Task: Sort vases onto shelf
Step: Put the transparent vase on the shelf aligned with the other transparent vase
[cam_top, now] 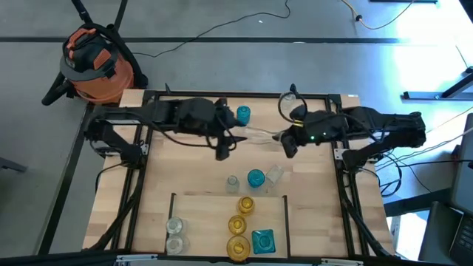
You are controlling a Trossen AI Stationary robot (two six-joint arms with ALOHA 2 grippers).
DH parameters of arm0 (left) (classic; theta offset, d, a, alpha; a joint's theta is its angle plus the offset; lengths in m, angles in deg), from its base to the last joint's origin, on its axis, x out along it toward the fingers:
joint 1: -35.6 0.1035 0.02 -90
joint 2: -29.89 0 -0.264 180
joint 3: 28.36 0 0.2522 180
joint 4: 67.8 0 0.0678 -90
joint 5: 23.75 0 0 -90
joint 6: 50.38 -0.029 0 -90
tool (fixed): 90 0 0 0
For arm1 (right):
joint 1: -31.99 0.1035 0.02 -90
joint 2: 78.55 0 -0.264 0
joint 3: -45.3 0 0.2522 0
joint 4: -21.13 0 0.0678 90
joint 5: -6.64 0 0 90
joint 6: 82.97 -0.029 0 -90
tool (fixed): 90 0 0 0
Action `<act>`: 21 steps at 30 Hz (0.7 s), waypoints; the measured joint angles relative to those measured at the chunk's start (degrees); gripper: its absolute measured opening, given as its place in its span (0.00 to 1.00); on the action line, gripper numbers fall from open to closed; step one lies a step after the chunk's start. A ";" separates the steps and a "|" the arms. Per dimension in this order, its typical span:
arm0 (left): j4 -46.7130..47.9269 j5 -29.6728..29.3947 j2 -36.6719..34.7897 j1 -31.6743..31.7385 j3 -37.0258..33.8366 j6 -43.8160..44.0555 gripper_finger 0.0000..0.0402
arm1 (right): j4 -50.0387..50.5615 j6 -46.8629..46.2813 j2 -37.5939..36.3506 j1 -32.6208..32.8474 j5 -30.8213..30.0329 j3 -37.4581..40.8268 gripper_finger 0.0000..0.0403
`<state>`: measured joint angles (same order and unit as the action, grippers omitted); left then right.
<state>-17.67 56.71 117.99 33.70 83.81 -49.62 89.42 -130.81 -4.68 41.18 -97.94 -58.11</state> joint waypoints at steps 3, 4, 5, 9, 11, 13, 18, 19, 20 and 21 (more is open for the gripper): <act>-5.81 0.22 1.32 0.36 0.00 -0.44 0.59 | -1.48 0.58 1.45 -0.37 1.23 0.00 0.00; -7.08 0.94 1.61 0.40 0.00 -1.37 0.62 | -1.23 0.58 2.15 -0.37 1.28 0.00 0.00; -7.66 1.57 1.71 0.39 0.00 -2.35 0.66 | -1.22 0.60 2.77 -0.37 1.44 0.00 0.00; -6.97 5.28 2.55 0.32 0.07 -2.87 0.74 | -3.58 0.96 5.70 -0.38 3.13 0.02 0.00; -6.16 6.92 3.59 0.13 0.04 -3.16 0.76 | -6.02 1.64 7.12 -1.05 4.68 0.02 0.00; -5.44 7.49 4.29 -0.14 0.03 -4.81 0.77 | -8.27 1.70 8.65 -1.69 6.41 0.02 0.00; -1.76 7.26 5.94 -0.93 0.02 -7.20 0.78 | -14.48 1.80 10.59 -3.50 8.81 0.03 0.00; -1.00 6.59 6.21 -1.04 0.02 -7.02 0.77 | -14.93 1.88 10.67 -3.81 9.27 0.04 0.00; 0.09 6.24 6.27 -1.14 0.02 -6.95 0.77 | -15.31 1.90 10.75 -4.13 9.49 0.08 0.00; 1.57 5.19 6.40 -1.17 0.02 -6.92 0.77 | -16.46 1.93 10.78 -4.41 9.67 0.11 0.00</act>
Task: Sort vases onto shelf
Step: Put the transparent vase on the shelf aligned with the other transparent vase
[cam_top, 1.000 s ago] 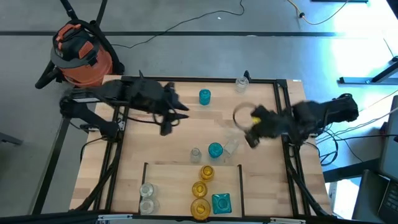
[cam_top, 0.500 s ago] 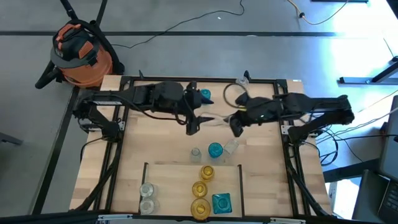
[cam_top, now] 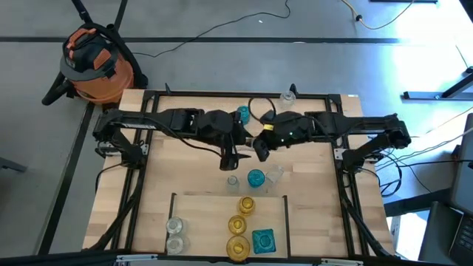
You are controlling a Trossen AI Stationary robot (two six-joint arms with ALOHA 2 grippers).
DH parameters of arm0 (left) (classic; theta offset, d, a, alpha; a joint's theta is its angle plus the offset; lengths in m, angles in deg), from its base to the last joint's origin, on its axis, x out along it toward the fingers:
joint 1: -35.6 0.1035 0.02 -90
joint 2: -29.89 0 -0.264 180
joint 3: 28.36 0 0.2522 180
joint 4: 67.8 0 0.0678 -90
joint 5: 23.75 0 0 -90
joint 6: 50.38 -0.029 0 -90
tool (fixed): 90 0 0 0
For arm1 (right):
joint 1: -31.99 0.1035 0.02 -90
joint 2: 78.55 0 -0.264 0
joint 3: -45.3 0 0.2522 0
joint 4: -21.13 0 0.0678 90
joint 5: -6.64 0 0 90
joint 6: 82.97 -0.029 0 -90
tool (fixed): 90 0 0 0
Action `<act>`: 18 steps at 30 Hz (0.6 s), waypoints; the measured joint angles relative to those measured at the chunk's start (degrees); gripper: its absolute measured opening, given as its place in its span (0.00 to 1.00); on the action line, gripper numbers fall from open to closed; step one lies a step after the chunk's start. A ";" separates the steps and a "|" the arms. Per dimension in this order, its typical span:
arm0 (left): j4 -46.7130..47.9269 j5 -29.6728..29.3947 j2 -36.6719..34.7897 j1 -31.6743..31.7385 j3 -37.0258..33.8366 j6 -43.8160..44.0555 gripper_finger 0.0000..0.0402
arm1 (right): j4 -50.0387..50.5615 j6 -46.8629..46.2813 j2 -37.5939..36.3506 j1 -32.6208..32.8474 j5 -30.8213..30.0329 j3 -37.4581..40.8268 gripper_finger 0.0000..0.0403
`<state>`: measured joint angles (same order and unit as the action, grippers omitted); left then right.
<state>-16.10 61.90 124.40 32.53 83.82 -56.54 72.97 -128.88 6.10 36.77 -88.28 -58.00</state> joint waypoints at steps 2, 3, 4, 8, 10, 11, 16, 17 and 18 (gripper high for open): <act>0.45 -2.53 0.40 0.00 0.01 0.67 0.76 | -1.76 0.03 -0.04 -0.55 0.21 -0.10 0.00; 0.54 -3.64 0.49 0.00 -0.01 1.35 0.75 | -1.60 0.06 -0.14 -0.88 0.65 -0.11 0.00; 0.81 -4.15 0.52 0.01 -0.02 1.82 0.73 | -1.58 0.07 -0.15 -1.16 1.31 -0.11 0.00; 0.99 -7.19 0.45 0.33 -0.02 2.65 0.62 | -1.76 0.07 -0.04 -1.19 2.13 -0.09 0.00; 1.68 -8.64 0.45 0.30 -0.02 2.49 0.52 | -1.84 0.05 -0.07 -1.18 1.80 -0.09 0.00; 1.91 -8.91 0.45 0.12 -0.02 1.51 0.46 | -1.98 -0.06 -0.05 -1.19 2.21 -0.09 0.00; 2.19 -10.02 0.49 -0.83 0.01 -2.36 0.42 | -2.07 -0.33 0.07 -1.20 2.30 -0.04 0.00; 2.19 -10.44 0.49 -1.09 0.01 -3.21 0.42 | -2.13 -0.25 0.07 -1.20 2.37 -0.04 0.00; 2.29 -11.19 0.49 -1.33 0.01 -3.95 0.41 | -2.10 -0.13 0.07 -1.20 2.20 -0.04 0.00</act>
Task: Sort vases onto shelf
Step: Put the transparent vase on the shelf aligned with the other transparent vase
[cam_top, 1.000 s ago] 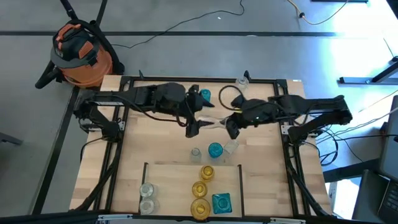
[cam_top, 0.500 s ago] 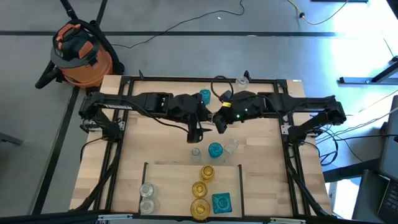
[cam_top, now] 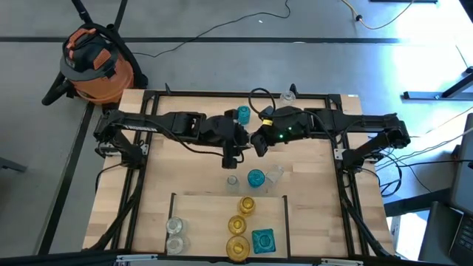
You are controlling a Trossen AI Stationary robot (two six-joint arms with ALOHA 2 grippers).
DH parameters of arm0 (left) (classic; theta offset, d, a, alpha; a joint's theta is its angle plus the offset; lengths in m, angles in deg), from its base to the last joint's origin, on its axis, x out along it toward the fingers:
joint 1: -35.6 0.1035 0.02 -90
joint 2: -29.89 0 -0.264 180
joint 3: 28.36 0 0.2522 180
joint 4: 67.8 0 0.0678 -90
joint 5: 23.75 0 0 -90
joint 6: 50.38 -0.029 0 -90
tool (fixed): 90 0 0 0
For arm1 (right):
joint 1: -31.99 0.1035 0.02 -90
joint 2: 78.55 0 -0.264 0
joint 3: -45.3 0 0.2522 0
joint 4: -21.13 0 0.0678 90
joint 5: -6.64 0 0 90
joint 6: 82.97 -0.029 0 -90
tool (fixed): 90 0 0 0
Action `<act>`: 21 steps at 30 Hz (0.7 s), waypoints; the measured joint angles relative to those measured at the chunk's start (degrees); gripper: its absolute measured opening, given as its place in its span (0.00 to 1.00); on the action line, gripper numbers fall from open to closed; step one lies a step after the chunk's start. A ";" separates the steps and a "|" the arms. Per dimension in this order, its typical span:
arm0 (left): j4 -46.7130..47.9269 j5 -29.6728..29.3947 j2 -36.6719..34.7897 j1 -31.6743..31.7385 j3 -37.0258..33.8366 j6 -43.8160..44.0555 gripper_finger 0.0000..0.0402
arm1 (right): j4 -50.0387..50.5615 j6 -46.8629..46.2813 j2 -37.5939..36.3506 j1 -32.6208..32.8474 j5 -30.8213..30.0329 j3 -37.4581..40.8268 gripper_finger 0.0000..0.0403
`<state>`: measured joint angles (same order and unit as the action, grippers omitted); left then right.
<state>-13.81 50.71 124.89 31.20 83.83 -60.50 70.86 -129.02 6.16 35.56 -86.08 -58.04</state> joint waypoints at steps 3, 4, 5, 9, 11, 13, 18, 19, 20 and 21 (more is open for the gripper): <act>0.12 -3.67 0.00 -0.64 0.00 -0.50 0.41 | -0.20 0.36 0.00 0.00 -0.11 0.00 0.00; 0.20 -4.48 0.00 -0.71 0.00 -0.60 0.41 | -0.33 0.38 0.00 0.00 -0.15 0.00 0.00; 0.28 -5.02 0.00 -0.71 0.00 -0.76 0.41 | -0.36 0.35 0.00 0.00 -0.27 0.00 0.01; 1.21 -8.28 0.00 -0.73 0.00 -1.20 0.41 | -1.18 0.01 -0.02 -0.07 -0.78 0.00 0.04; 1.91 -9.91 0.00 -0.75 0.00 -1.23 0.41 | -1.14 -0.40 -0.02 -0.07 -1.80 0.00 0.06; 4.22 -11.84 -0.06 -0.73 -0.02 -1.09 0.41 | -0.81 -1.43 -0.23 -0.01 -2.28 0.00 0.07; 8.51 -14.63 -1.55 -0.13 -0.02 2.15 0.40 | -1.74 -2.04 -0.92 0.07 -1.76 -0.11 0.14; 9.56 -14.15 -2.38 0.33 -0.04 4.00 0.40 | -1.64 -1.85 -1.18 0.22 -1.73 -0.11 0.16; 10.66 -13.26 -3.17 0.82 -0.04 5.89 0.40 | -1.77 -1.74 -1.67 0.26 -1.60 -0.11 0.18; 11.66 -12.28 -4.01 1.24 -0.04 7.55 0.40 | -1.48 -1.70 -2.21 0.32 -1.56 -0.11 0.21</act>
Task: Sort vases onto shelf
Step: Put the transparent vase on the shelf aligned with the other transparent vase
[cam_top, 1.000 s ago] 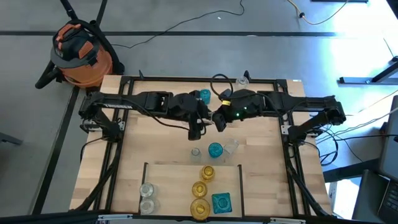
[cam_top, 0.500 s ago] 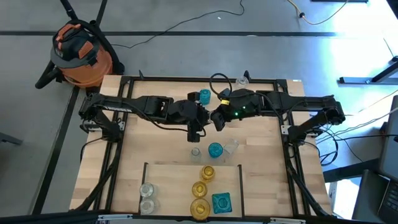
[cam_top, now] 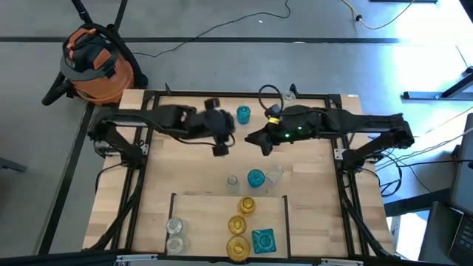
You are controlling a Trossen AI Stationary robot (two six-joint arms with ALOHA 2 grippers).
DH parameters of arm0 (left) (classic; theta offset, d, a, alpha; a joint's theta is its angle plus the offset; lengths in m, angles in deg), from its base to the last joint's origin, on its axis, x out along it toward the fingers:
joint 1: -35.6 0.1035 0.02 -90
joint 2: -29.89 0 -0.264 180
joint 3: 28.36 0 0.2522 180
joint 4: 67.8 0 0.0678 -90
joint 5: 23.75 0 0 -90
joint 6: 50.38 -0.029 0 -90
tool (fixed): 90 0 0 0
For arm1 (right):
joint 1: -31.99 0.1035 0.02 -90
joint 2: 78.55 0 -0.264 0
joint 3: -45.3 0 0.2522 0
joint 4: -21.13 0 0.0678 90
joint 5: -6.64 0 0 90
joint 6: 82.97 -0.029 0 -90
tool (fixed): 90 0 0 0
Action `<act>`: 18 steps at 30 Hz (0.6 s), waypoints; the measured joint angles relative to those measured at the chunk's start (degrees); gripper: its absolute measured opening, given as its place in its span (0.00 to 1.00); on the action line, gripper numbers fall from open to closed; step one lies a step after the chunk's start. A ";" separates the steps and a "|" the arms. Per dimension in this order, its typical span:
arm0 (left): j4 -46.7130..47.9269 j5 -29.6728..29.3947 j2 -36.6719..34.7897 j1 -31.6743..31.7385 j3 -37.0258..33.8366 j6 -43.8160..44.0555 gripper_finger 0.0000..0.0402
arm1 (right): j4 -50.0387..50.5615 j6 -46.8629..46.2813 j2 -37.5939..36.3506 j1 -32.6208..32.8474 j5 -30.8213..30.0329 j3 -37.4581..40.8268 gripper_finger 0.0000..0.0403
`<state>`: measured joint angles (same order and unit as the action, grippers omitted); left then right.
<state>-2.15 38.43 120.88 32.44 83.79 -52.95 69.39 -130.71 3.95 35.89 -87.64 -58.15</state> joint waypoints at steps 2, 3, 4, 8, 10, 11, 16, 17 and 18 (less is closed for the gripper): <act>0.85 2.44 -2.52 0.69 0.00 2.90 0.40 | 0.87 0.23 -1.44 0.01 0.04 0.01 0.24; 0.96 3.35 -3.86 0.72 0.00 3.77 0.40 | 1.17 0.58 -2.08 -0.01 0.20 0.01 0.26; 0.98 4.15 -5.32 0.69 0.00 4.35 0.40 | 1.69 1.20 -2.92 -0.06 0.14 0.01 0.27; 1.13 6.70 -13.11 0.67 -0.85 6.47 0.40 | 5.01 2.57 -5.07 -0.13 -2.26 0.02 0.29; -0.07 7.59 -18.35 0.52 -3.78 9.33 0.40 | 6.35 3.27 -5.73 -0.10 -3.16 0.02 0.29; -1.65 8.10 -21.13 0.17 -6.00 11.07 0.40 | 6.78 3.47 -6.10 -0.10 -3.48 0.02 0.28; -18.90 9.35 -37.82 -5.62 -24.56 16.00 0.40 | 8.13 6.23 -6.38 -0.13 -4.20 0.07 0.28; -23.11 9.35 -40.93 -7.52 -28.99 16.76 0.40 | 8.19 6.58 -6.36 -0.13 -4.17 0.09 0.28; -26.94 9.37 -43.63 -9.51 -33.47 17.56 0.40 | 8.16 7.17 -6.31 -0.13 -4.21 0.09 0.28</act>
<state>-29.10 47.79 77.25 22.93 50.32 -35.38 77.55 -123.55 -2.36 35.76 -91.85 -58.06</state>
